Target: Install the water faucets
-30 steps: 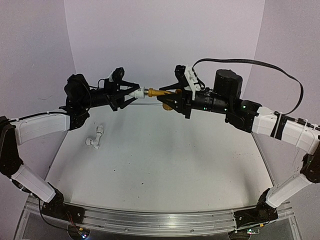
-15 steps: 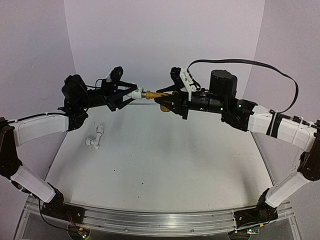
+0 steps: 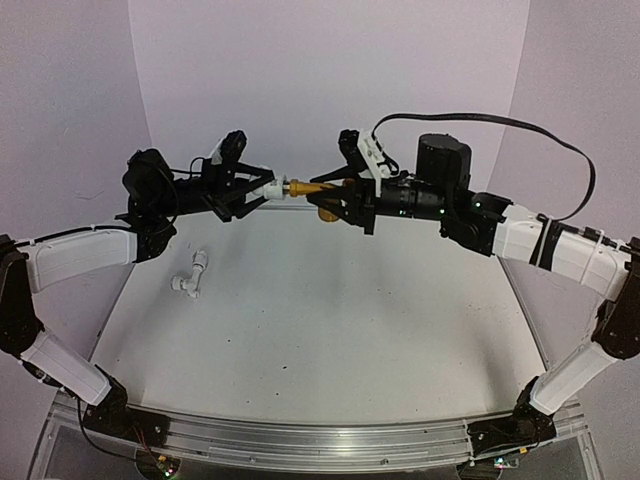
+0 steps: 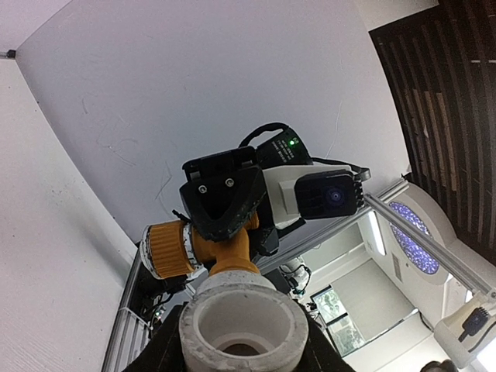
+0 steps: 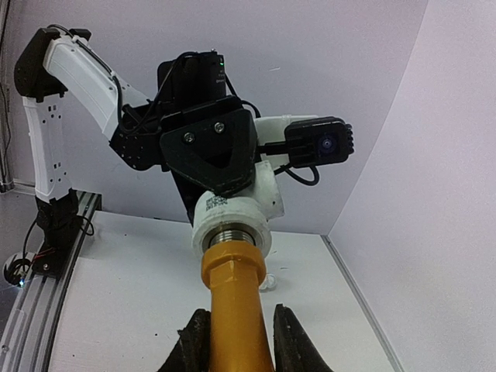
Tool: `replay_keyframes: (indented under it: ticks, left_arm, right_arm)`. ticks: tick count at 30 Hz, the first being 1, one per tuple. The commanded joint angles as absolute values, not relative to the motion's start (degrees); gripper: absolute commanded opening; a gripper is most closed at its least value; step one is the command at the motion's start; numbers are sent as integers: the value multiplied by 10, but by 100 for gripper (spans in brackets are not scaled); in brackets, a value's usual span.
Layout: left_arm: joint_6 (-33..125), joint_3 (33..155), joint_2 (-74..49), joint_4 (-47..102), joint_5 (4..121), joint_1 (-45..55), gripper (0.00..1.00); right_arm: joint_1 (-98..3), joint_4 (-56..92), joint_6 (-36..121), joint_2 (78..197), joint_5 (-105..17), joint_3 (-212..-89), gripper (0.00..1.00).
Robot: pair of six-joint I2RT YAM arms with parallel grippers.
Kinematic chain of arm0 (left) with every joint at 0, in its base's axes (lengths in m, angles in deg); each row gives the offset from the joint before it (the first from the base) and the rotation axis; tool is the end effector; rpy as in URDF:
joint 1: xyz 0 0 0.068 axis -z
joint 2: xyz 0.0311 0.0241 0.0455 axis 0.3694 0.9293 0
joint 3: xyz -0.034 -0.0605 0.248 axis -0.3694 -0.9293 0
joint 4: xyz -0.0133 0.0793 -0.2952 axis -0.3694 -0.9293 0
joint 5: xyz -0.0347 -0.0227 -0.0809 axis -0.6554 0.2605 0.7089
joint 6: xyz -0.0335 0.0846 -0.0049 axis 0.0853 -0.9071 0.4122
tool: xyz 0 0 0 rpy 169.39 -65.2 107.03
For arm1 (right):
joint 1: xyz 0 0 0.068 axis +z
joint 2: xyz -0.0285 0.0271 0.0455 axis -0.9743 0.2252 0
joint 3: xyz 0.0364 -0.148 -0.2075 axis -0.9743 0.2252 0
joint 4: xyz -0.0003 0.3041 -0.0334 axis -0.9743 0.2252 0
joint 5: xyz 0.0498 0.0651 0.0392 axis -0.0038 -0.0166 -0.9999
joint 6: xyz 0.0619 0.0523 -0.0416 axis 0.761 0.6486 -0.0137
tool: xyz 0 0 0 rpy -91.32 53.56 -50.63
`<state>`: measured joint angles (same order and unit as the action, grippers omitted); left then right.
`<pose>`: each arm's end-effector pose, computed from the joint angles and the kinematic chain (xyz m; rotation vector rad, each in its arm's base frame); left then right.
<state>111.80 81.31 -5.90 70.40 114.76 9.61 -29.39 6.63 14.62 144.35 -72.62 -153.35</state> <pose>0.2909 -0.2600 0.3469 0.5500 1.7055 -2.1017 0.2661 0.3626 0.3781 -1.2870 0.9746 0.8432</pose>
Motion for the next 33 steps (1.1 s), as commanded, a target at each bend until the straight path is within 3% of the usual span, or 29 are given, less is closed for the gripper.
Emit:
replay_keyframes:
  ticks: [1,13,22,30,33]
  left_arm:
    - [1070,831,-75,727,1194,127,0]
    - [720,895,-25,651,1263,108,0]
    - [312,906,-36,621,1348,102,0]
    - [264,946,-15,620,1434,98,0]
    - [309,962,-2,620,1397,93,0]
  right_arm:
    - [-288,45,187,1480,-759,-1589,0]
    - [-289,103,436,1535,-831,-1646,0]
    - [-305,61,703,1574,-963,-1689,0]
    - [-325,-89,949,1591,-1013,-1691,0]
    - [-326,-94,973,1596,-1029,-1702,0]
